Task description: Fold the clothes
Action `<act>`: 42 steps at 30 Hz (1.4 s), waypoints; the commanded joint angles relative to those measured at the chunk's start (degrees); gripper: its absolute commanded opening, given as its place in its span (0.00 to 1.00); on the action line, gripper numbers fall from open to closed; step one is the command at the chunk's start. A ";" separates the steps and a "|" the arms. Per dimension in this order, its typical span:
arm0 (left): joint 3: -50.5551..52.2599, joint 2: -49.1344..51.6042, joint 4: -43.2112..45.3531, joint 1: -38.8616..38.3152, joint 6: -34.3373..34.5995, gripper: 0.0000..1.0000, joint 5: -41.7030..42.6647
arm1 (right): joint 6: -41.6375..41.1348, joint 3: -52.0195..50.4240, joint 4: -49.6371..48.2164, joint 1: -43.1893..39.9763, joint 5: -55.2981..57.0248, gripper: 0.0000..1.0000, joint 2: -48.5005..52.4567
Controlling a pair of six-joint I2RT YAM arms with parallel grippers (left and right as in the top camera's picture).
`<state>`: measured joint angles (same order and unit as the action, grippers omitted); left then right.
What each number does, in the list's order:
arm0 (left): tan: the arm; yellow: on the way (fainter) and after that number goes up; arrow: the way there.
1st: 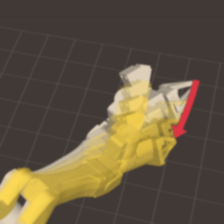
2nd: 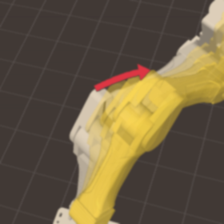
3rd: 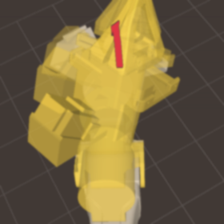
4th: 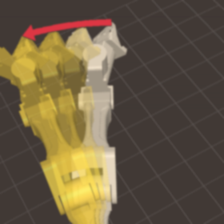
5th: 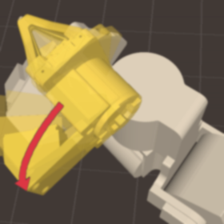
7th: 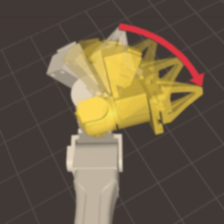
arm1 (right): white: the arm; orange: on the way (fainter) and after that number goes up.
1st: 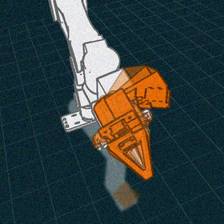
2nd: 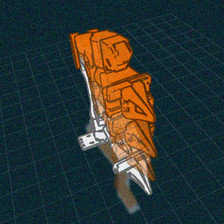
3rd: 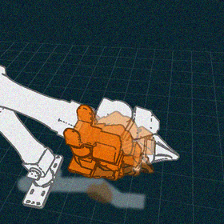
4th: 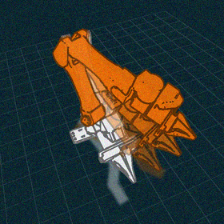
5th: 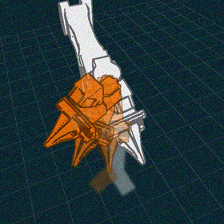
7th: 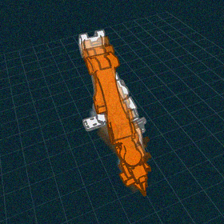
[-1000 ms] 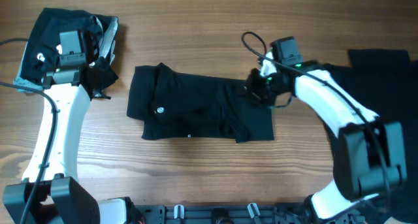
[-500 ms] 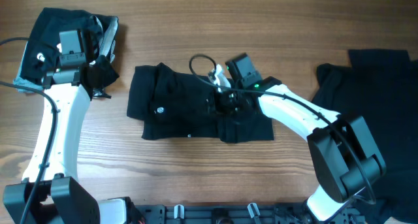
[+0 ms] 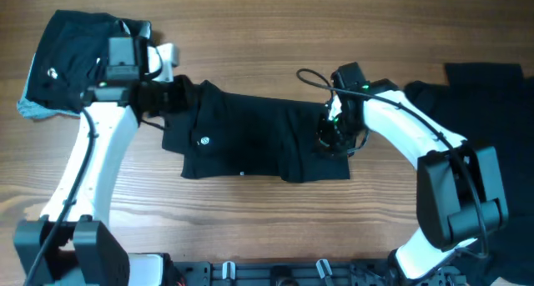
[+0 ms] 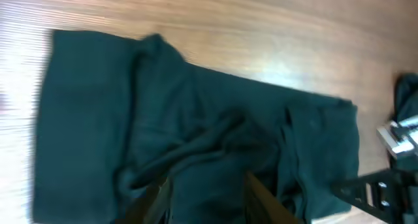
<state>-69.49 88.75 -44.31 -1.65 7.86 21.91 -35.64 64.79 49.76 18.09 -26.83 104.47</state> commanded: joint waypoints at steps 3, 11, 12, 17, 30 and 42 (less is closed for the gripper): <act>-0.79 1.05 0.96 -1.77 -1.88 0.35 2.03 | -5.53 -1.66 -15.37 10.34 -10.75 0.04 4.83; -0.79 1.05 0.79 -2.12 -1.66 0.41 2.01 | 1.07 3.76 -22.67 6.36 -10.99 0.04 1.88; -0.79 1.05 0.85 -2.97 -1.70 0.45 2.36 | 3.89 5.20 -17.66 3.91 -8.39 0.05 0.39; -0.79 3.17 3.96 -11.10 -6.54 0.54 2.49 | 10.75 5.97 -2.45 -6.67 2.89 0.15 -1.64; -0.81 26.03 27.65 -22.25 -6.99 0.56 13.25 | 12.76 2.19 -2.12 -9.07 5.88 0.04 0.20; -1.16 27.36 28.24 -22.32 -1.14 0.07 0.24 | 13.18 2.19 -4.09 -9.05 6.36 0.05 5.14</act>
<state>-69.87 116.05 -16.25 -25.93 4.19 25.04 -23.66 67.51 45.84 8.73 -21.76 108.03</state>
